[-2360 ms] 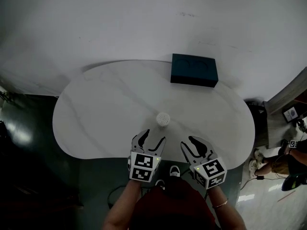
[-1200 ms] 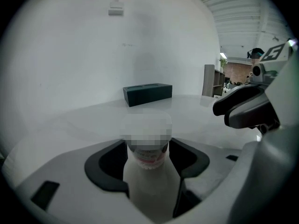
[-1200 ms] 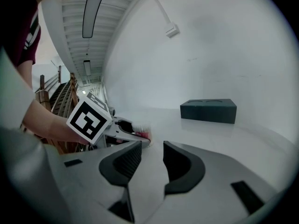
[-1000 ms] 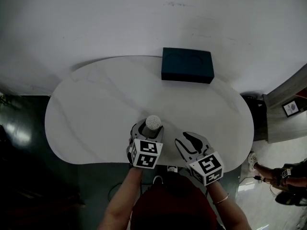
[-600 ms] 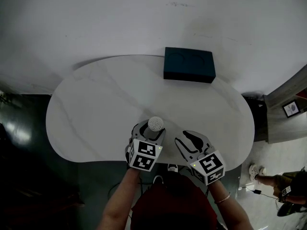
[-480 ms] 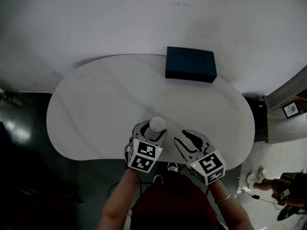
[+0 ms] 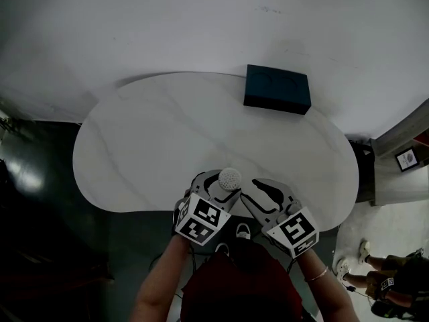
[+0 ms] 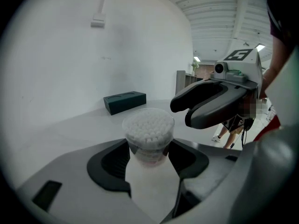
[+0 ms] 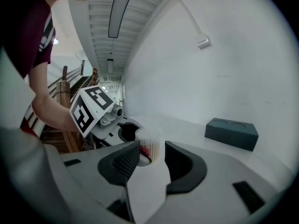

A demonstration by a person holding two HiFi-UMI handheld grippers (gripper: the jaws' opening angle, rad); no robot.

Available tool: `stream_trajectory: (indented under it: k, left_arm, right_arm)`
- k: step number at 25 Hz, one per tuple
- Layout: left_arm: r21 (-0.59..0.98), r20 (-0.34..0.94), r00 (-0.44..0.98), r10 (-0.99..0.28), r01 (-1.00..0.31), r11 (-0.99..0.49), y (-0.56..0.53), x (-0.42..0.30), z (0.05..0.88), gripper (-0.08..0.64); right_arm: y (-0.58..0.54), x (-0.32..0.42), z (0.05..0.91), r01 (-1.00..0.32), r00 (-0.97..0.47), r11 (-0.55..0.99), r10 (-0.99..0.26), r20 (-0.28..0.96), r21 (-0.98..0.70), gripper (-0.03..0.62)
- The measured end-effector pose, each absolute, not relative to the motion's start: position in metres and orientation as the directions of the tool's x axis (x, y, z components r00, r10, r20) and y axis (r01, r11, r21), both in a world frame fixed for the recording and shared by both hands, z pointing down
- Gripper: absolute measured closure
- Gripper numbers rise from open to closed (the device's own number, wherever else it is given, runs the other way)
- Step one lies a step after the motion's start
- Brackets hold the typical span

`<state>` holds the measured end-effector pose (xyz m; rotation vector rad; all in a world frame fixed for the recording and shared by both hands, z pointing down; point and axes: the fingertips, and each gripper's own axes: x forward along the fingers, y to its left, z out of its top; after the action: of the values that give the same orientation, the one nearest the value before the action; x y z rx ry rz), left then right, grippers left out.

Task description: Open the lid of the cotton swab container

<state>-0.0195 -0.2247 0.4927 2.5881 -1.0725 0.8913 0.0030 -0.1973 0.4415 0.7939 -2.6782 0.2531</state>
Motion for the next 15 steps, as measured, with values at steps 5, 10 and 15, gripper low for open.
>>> stream_trajectory:
  k: [5, 10, 15]
  left_arm:
    - [-0.041, 0.609, 0.599, -0.521, -0.631, -0.774, -0.199, -0.023, 0.485, 0.290]
    - [-0.043, 0.621, 0.632, -0.464, -0.563, -0.825, -0.173, -0.024, 0.483, 0.290]
    - [-0.047, 0.644, 0.659, -0.390, -0.475, -0.879, -0.146, -0.023, 0.484, 0.290]
  right_arm:
    - [-0.175, -0.013, 0.434, -0.491, -0.817, 0.871, -0.445, 0.367, -0.037, 0.419]
    - [-0.153, -0.026, 0.432, -0.433, -0.832, 0.901, -0.395, 0.390, -0.011, 0.365]
    - [-0.134, -0.037, 0.433, -0.382, -0.828, 0.924, -0.357, 0.432, 0.032, 0.353]
